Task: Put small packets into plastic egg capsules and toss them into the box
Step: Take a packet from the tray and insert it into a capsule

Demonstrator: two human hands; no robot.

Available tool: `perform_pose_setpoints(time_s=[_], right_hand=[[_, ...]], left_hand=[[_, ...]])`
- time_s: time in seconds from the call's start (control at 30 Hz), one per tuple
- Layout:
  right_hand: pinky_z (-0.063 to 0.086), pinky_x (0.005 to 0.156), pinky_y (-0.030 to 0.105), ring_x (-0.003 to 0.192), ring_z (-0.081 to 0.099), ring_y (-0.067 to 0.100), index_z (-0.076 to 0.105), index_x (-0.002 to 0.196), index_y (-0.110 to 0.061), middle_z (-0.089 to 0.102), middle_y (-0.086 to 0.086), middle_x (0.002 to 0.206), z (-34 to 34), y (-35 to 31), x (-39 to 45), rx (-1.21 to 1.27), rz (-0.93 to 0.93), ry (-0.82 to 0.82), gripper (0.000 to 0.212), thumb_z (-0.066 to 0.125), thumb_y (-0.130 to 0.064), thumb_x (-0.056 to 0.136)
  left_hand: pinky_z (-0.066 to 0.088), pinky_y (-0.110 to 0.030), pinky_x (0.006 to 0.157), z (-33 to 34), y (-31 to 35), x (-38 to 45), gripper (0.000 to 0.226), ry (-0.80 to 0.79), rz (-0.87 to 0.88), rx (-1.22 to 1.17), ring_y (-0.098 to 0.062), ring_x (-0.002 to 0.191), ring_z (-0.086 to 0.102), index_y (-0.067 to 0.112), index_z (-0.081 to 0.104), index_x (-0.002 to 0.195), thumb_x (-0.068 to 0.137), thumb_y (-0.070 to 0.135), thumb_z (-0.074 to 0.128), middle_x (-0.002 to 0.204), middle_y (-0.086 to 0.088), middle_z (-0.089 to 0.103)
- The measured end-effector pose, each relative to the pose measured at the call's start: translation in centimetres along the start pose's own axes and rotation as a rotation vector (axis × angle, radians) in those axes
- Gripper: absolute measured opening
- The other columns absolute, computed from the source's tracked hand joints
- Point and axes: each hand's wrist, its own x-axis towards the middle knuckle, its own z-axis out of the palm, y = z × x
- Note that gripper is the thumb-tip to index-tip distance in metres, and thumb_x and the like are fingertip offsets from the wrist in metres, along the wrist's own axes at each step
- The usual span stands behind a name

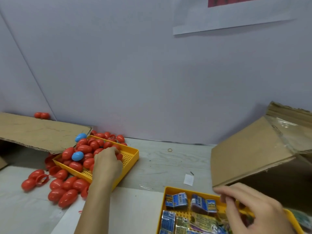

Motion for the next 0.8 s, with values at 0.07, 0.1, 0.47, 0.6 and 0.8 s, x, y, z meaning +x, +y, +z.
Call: perform_pose_setpoints(time_s=[0.07,0.1,0.47,0.6,0.8], right_hand=[[0.042,0.065,-0.004,0.084,0.058,-0.016,0.069,0.07,-0.042,0.062,-0.028,0.068,-0.3,0.3,0.0,0.019,0.002,-0.154,0.04,0.082,-0.006,0.062],[0.042,0.067,-0.003,0.087,0.056,-0.019,0.066,0.067,-0.047,0.063,-0.032,0.077,-0.3,0.5,0.1,0.031,0.016,-0.226,0.034,0.079,-0.016,0.068],[0.042,0.069,0.006,0.087,0.053,-0.01,0.063,0.083,-0.049,0.059,-0.029,0.089,-1.1,0.7,0.1,-0.022,0.108,-0.485,0.005,0.063,-0.044,0.08],[0.039,0.077,0.005,0.085,0.054,-0.008,0.066,0.093,-0.046,0.059,-0.027,0.09,-1.7,0.5,0.0,-0.022,0.202,-0.562,0.013,0.065,-0.047,0.08],[0.045,0.08,0.013,0.091,0.056,-0.001,0.069,0.095,-0.046,0.061,-0.02,0.092,-2.2,0.3,0.1,-0.006,0.267,-0.638,0.02,0.069,-0.051,0.076]], left_hand=[[0.054,-0.043,0.09,-0.3,0.6,-0.4,0.029,0.04,0.032,-0.022,-0.028,0.107,0.057,0.014,0.062,0.121,0.093,0.015,0.062,0.117,-0.01,0.064],[0.055,-0.041,0.087,-0.6,1.1,-0.7,0.024,0.065,0.053,-0.045,-0.028,0.102,0.059,0.012,0.063,0.116,0.091,0.013,0.062,0.112,-0.01,0.065],[0.042,-0.008,0.048,-4.1,13.6,-8.9,0.019,-0.021,0.374,-0.577,-0.003,0.077,0.061,0.019,0.062,0.107,0.089,0.024,0.066,0.093,0.008,0.063],[0.046,-0.013,0.06,-3.1,15.9,-12.8,0.024,-0.287,0.321,-0.804,-0.009,0.09,0.066,0.029,0.058,0.116,0.092,0.027,0.063,0.105,0.005,0.067],[0.061,-0.031,0.075,0.8,11.4,-16.1,0.009,-0.252,0.187,-0.992,-0.009,0.079,0.071,0.03,0.069,0.095,0.092,0.023,0.065,0.088,0.004,0.073]])
